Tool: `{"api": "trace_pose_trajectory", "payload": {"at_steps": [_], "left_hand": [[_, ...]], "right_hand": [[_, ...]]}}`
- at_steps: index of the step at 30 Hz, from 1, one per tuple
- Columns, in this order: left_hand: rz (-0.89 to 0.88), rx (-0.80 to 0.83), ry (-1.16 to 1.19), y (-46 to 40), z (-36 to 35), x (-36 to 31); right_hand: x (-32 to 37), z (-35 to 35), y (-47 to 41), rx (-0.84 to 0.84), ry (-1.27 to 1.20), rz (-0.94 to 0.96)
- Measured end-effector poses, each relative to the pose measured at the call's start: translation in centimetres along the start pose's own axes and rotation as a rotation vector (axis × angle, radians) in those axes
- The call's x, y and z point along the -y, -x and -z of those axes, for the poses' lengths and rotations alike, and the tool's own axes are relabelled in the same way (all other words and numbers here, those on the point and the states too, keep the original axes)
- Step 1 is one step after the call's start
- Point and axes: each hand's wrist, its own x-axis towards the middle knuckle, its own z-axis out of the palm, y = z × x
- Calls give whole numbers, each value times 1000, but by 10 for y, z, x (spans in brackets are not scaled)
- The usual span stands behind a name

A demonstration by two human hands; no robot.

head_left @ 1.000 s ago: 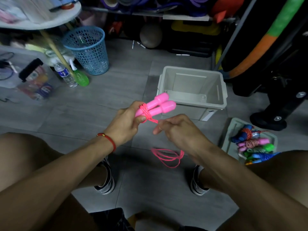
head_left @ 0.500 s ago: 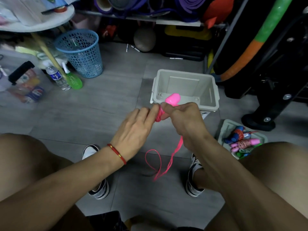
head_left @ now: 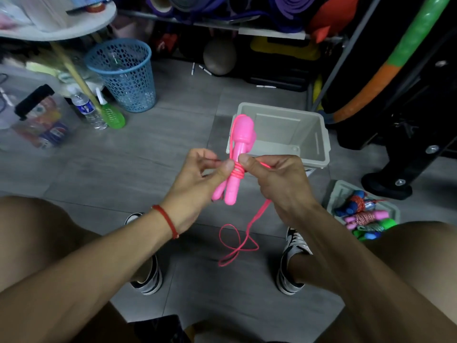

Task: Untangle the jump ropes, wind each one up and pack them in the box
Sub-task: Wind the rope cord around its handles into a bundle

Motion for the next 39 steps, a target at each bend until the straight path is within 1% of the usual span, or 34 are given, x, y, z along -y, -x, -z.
{"api": "trace_pose_trajectory", "payload": {"at_steps": [1, 2, 3, 4, 5, 6, 8, 9, 11, 12, 13, 15, 17, 19, 21, 22, 24, 26, 29, 32, 35, 37, 39], "left_hand": [[167, 68, 126, -2, 2, -4], [292, 179, 172, -3, 5, -7], [358, 290, 155, -2, 8, -10], [373, 366, 128, -2, 10, -12], [346, 401, 102, -1, 10, -13], [303, 393, 74, -1, 10, -13], [229, 301, 13, -2, 5, -9], [204, 246, -12, -2, 3, -7], [159, 148, -65, -3, -2, -3], [139, 107, -106, -5, -2, 0], [128, 64, -147, -7, -1, 3], [123, -3, -235, -13, 5, 5], [109, -31, -341, -20, 13, 6], [70, -69, -564, -27, 23, 11], [12, -88, -800, -32, 31, 16], [-10, -73, -854, -33, 32, 17], [-47, -14, -945, -32, 31, 16], [-99, 74, -1109, -28, 29, 15], [-108, 290, -1260, -18, 24, 13], [-136, 496, -1308, -4, 15, 6], [-284, 597, -1329, 11, 4, 0], [-367, 596, -1315, 19, 0, -2], [-422, 583, -1296, 22, 0, -3]], "right_hand": [[0, 3, 1, 40, -15, 25], [1, 5, 2, 83, -15, 58], [1, 6, 3, 125, 0, 90], [2, 7, 3, 159, 30, 116], [0, 7, 1, 175, 60, 126], [-2, 8, -1, 182, 94, 121], [-6, 8, -3, 186, 199, 133], [-9, 7, -4, 175, 304, 175], [-14, 4, -1, 155, 641, 264], [-14, 1, 1, 158, 787, 267], [-13, 0, 4, 181, 861, 237], [-8, 0, 8, 229, 907, 184], [-1, 4, 11, 255, 911, 165], [5, 8, 15, 308, 876, 108], [11, 8, 22, 344, 943, 119], [12, 8, 25, 355, 1019, 178], [14, 6, 28, 345, 1145, 357], [15, 11, 26, 354, 1154, 422], [15, 23, 19, 401, 1216, 518], [18, 32, 15, 353, 1219, 616], [20, 34, 11, 328, 1179, 637], [18, 37, 5, 304, 1175, 589], [15, 40, 0, 324, 1147, 518]]}}
